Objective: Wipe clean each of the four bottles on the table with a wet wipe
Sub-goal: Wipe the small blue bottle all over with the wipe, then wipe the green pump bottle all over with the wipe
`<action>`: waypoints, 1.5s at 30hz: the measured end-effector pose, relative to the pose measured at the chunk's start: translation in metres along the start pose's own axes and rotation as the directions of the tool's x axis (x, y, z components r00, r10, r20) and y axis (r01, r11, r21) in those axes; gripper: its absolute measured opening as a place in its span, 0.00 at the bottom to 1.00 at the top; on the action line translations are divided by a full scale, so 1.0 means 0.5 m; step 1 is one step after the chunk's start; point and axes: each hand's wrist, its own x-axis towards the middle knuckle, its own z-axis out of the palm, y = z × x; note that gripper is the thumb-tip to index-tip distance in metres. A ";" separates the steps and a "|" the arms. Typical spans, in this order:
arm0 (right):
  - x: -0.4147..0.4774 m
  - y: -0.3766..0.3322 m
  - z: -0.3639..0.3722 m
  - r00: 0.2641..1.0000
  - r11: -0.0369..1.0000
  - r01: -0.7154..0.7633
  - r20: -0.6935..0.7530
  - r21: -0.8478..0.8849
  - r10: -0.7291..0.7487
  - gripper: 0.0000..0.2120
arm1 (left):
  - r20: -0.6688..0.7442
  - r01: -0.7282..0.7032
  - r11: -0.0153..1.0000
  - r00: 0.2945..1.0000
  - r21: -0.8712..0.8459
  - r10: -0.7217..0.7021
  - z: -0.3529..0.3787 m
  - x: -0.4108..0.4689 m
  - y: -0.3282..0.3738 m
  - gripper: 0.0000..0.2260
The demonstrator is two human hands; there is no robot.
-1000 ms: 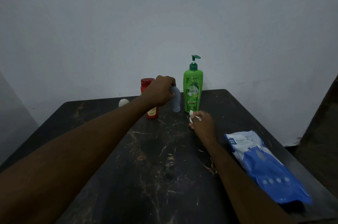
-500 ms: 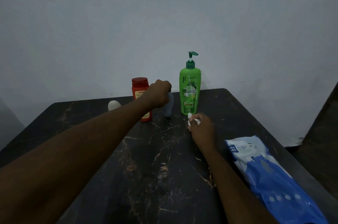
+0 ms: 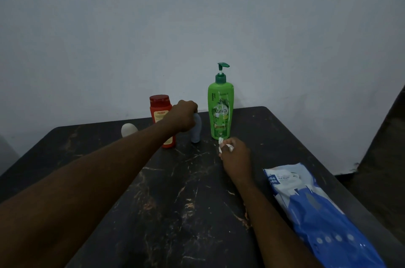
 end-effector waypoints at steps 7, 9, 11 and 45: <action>-0.005 -0.009 -0.005 1.000 1.000 -0.011 0.008 0.000 0.011 0.04 | 0.033 0.016 1.000 0.999 0.013 -0.017 -0.007 -0.003 0.010 0.17; -0.007 -0.012 -0.007 1.000 1.000 -0.006 0.007 0.006 0.006 0.04 | 0.034 0.019 1.000 0.999 0.023 -0.020 -0.010 -0.005 0.014 0.18; -0.008 -0.013 -0.007 1.000 1.000 -0.009 0.009 0.008 0.008 0.04 | 0.032 0.015 0.999 0.999 0.043 -0.016 -0.015 -0.006 0.018 0.20; -0.024 -0.042 -0.036 0.969 0.981 -0.053 -0.228 0.186 0.095 0.03 | -0.146 0.042 0.853 0.980 -0.520 -0.137 -0.095 0.013 0.123 0.20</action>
